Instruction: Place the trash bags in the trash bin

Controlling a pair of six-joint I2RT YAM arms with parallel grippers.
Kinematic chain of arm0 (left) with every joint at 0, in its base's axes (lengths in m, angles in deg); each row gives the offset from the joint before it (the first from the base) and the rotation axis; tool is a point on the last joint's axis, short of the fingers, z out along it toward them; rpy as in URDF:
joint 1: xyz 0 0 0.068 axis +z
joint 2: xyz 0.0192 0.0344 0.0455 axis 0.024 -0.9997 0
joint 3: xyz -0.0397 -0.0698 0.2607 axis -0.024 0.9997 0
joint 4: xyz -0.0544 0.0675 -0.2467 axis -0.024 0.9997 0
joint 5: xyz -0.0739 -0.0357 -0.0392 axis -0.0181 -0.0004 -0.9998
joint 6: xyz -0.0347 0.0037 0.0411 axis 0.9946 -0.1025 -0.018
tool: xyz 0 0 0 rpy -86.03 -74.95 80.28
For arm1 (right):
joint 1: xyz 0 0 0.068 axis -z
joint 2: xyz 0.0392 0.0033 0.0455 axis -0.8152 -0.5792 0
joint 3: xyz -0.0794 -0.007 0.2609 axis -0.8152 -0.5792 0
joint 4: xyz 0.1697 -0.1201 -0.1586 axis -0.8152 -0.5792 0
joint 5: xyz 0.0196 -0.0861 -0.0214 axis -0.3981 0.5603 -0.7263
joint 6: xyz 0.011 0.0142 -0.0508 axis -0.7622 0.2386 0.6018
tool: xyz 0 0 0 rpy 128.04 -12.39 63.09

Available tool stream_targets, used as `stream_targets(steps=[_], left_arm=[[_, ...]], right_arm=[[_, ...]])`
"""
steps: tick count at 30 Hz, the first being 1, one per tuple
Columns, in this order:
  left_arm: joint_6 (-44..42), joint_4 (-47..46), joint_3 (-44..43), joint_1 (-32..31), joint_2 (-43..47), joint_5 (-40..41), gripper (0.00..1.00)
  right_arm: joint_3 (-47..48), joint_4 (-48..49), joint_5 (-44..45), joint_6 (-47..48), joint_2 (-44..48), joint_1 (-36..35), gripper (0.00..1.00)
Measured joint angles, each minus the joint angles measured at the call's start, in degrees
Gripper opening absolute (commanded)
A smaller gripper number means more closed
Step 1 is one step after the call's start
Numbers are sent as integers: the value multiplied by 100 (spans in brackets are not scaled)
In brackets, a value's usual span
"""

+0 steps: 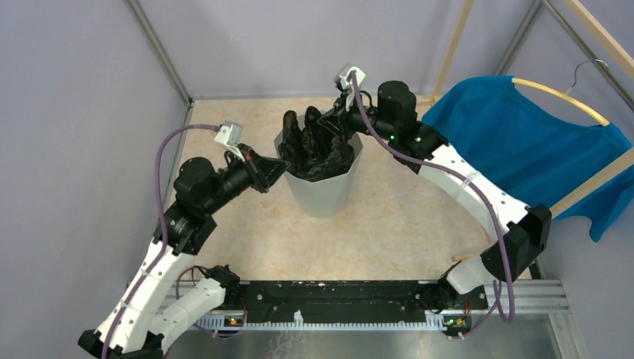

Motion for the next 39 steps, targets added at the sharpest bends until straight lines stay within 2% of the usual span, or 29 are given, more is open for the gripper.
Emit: stream_targets(steps=[2,5,8,11,13,18,20,27,31,35,39], left_arm=[[-4,197,55,0,208,122,21],[-20,505,-9,0,369,372,58],[-72,1001,-330,0,258,647,83],[-208,1639,-1163,0,-160,859,96],[-330,1871,-1746,0,-444,970,99],[-492,2321,-3027,0,-1169,1537,98],[-494,2437,-3237,0,-1410,1753,94],[-490,2597,-3005,0,-1899,2015,84],[-472,2575,-2820,0,-1862,1899,53],[-498,2562,-2750,0,-1753,1902,33],[-516,2479,-2197,0,-1224,1956,15]], right_arm=[[90,-129,26,-297,74,0,0],[334,-291,111,-610,168,0,0],[420,-396,205,-774,310,-2,0],[450,-487,273,-831,398,-31,0],[452,-588,369,-831,426,-74,0],[452,-780,584,-817,431,-271,0],[452,-859,638,-789,452,-319,0],[452,-988,861,-734,667,-321,0],[452,-1016,944,-719,802,-321,0],[452,-1027,1200,-721,848,-321,0],[455,-1141,1849,-743,852,-321,0]])
